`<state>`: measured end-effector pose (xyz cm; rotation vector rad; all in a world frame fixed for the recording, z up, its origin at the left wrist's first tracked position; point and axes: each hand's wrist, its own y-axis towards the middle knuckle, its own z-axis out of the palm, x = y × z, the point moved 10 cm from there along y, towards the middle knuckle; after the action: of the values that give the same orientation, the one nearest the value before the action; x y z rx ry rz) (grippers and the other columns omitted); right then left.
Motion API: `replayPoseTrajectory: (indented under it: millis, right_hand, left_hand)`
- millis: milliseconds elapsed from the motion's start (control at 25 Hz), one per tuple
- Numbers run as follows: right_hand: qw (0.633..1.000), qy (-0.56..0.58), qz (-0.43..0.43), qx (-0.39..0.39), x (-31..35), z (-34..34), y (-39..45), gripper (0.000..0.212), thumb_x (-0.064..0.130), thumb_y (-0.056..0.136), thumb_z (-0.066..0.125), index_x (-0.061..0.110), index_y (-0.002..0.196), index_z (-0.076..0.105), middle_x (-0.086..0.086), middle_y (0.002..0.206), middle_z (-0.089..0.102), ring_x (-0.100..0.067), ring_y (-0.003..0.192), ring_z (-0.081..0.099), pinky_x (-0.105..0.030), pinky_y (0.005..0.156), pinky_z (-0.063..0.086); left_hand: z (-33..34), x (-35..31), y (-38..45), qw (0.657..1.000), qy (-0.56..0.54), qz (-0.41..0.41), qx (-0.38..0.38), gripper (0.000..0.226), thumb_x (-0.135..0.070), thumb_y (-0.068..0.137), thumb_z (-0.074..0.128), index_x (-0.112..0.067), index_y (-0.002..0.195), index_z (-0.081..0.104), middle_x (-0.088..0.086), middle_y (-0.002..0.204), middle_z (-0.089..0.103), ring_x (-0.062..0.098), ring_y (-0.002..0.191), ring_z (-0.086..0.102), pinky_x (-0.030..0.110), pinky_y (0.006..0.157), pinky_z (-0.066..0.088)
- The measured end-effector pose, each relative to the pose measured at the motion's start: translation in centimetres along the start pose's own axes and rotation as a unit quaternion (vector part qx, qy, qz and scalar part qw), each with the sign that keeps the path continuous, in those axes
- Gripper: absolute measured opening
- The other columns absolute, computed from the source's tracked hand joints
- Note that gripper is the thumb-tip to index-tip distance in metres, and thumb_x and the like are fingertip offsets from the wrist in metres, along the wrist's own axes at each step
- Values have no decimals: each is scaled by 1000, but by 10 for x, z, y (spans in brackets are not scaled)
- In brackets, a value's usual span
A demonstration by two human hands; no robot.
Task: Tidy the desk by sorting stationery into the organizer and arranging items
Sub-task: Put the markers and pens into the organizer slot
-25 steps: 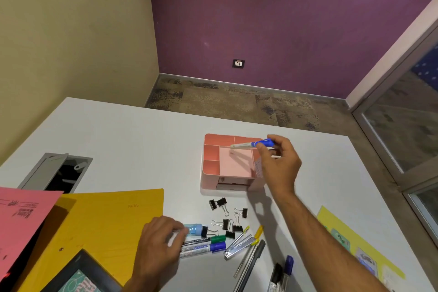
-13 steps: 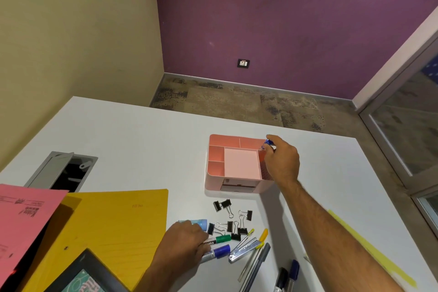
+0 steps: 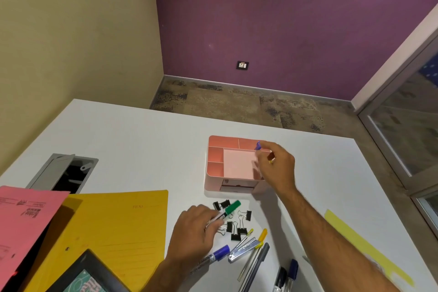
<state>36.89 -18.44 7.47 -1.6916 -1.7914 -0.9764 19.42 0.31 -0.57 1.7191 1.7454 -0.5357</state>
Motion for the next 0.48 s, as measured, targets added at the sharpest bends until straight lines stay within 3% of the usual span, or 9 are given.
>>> replayPoseTrajectory:
  millis: [80, 160, 240, 320, 400, 480]
  right_hand:
    - [989, 143, 18, 32, 8, 7, -16, 13, 11, 89, 69, 12, 100, 75, -7, 95, 72, -17, 77, 65, -25, 63, 60]
    - [973, 212, 7, 89, 20, 20, -28, 8, 16, 85, 74, 15, 93, 77, -7, 89, 73, -20, 77, 67, -27, 63, 58]
    - [958, 240, 0, 155, 32, 33, -39, 13, 17, 80, 79, 15, 92, 77, -5, 79, 72, -16, 69, 67, -29, 60, 56]
    - [944, 260, 7, 201, 38, 44, -48, 23, 5, 76, 81, 5, 98, 74, -3, 68, 66, -8, 58, 62, -21, 55, 52]
    - [942, 261, 11, 212, 41, 46, -50, 24, -1, 75, 80, 2, 98, 73, 1, 63, 63, -8, 57, 61, -19, 55, 53]
    - [950, 252, -7, 185, 44, 36, -46, 23, 1, 74, 81, 14, 92, 75, 6, 64, 63, -12, 62, 60, -26, 60, 55]
  left_hand:
    - [-13, -8, 13, 996, -69, -33, -49, 19, -43, 95, 56, -31, 103, 69, -21, 92, 61, 3, 84, 53, 25, 75, 46]
    - [-25, -16, 26, 987, -117, -69, -88, 13, -38, 93, 62, -33, 101, 70, -21, 93, 62, 6, 84, 58, 25, 72, 50]
    - [-32, -20, 35, 978, -154, -89, -108, 14, -35, 92, 64, -32, 104, 70, -20, 96, 63, 6, 85, 59, 26, 71, 52]
    - [-35, -23, 41, 973, -176, -94, -116, 16, -34, 92, 65, -31, 107, 69, -18, 99, 64, 5, 88, 60, 29, 73, 54]
    - [-39, -26, 45, 971, -182, -91, -122, 18, -35, 90, 67, -30, 108, 69, -18, 99, 64, 5, 89, 59, 32, 74, 55]
    - [-40, -27, 46, 972, -184, -93, -116, 24, -39, 87, 70, -31, 109, 67, -18, 99, 63, 4, 88, 58, 27, 71, 52]
